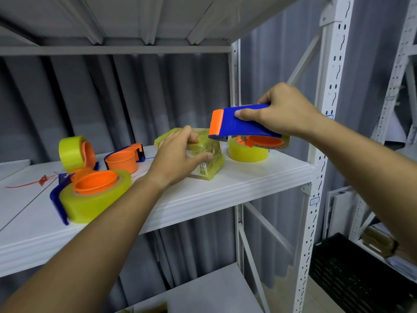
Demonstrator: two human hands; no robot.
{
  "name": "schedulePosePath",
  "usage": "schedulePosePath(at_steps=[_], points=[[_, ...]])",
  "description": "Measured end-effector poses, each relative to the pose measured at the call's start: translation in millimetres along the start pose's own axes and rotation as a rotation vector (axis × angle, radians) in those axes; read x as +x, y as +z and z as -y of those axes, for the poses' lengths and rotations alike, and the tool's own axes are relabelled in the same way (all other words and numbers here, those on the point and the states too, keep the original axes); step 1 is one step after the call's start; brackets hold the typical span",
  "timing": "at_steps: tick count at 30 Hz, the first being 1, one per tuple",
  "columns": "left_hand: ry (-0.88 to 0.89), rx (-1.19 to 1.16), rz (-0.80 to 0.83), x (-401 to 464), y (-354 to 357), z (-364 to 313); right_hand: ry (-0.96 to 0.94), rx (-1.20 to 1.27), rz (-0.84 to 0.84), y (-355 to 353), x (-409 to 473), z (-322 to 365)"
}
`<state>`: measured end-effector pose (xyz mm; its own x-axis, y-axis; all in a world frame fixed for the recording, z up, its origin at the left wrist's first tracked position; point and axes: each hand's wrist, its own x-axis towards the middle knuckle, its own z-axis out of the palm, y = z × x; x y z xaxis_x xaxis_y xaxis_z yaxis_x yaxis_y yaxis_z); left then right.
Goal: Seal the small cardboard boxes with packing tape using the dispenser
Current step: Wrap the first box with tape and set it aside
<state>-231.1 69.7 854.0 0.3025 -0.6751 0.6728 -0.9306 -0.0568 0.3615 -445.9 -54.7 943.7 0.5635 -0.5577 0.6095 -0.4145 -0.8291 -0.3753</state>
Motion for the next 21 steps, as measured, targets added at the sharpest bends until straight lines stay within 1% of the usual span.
schedulePosePath(at_steps=[4, 7, 12, 14, 18, 21], points=[[-0.041, 0.005, -0.1, 4.7, 10.1, -2.1, 0.013, -0.003, 0.002, -1.7, -0.8, -4.4], [-0.017, -0.001, -0.106, 4.4, 15.0, 0.1, 0.017, 0.014, 0.009, -1.5, -1.1, -6.6], [-0.041, -0.137, -0.127, 1.4, -8.7, 20.0, -0.027, 0.035, 0.055, 0.0, -3.4, -10.8], [-0.052, -0.194, -0.112, -2.9, -22.2, 26.4, -0.052, 0.08, 0.085, 2.8, -4.9, -9.0], [-0.037, -0.223, -0.108, -14.5, -41.7, 30.0, -0.118, 0.223, 0.142, 12.2, -6.4, 0.4], [-0.031, -0.271, -0.119, -19.0, -49.6, 23.5, -0.172, 0.311, 0.152, 19.2, -4.2, 9.3]])
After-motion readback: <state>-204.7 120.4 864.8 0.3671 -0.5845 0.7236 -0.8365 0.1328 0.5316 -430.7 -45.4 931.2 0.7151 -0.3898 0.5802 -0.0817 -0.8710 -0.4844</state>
